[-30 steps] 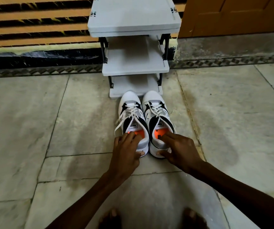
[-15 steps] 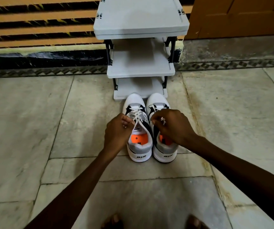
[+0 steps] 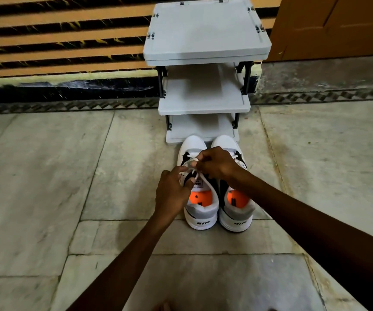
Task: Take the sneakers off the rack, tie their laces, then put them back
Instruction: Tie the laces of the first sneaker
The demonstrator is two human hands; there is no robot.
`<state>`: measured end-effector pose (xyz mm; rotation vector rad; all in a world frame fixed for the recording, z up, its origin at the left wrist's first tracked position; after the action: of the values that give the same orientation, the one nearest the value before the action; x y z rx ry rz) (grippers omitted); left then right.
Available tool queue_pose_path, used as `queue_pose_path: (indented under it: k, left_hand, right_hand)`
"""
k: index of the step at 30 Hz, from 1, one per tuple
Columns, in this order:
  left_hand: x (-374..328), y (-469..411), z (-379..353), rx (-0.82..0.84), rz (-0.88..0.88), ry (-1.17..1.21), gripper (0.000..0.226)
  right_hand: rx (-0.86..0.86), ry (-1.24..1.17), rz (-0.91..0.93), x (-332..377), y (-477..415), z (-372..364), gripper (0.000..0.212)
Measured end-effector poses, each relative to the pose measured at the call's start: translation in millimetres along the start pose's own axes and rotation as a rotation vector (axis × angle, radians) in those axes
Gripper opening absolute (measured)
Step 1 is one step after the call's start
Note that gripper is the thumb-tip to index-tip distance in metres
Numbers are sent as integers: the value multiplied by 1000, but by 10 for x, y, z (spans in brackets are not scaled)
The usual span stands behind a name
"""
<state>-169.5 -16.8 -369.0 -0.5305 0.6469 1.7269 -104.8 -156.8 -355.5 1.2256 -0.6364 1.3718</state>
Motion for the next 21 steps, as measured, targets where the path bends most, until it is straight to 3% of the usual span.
queue_pose_path:
  k: [4, 9, 15, 21]
  left_hand:
    - [-46, 0, -34, 10, -47, 83, 32]
    - [-88, -53, -64, -11, -20, 98, 19]
    - [-120, -74, -75, 1, -38, 114, 25]
    - [-146, -162, -73, 105, -135, 30, 20]
  right_hand:
    - [26, 56, 74, 110, 47, 32, 23]
    - [80, 24, 29, 145, 102, 62, 23]
    - [34, -284, -10, 277, 157, 121, 17]
    - [-70, -90, 3, 264, 123, 146, 23]
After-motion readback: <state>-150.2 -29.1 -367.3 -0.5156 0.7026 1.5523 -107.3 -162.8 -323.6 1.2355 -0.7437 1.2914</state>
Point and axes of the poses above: each hand's wrist, its own y-axis away from the middle knuckle, its own z-axis out of the back of the hand, x = y × z, the point moved 4 cm from there along -y, towards the middle knuckle, and after that the axes turned 7 degrees about -y, right-handed, at the moved point
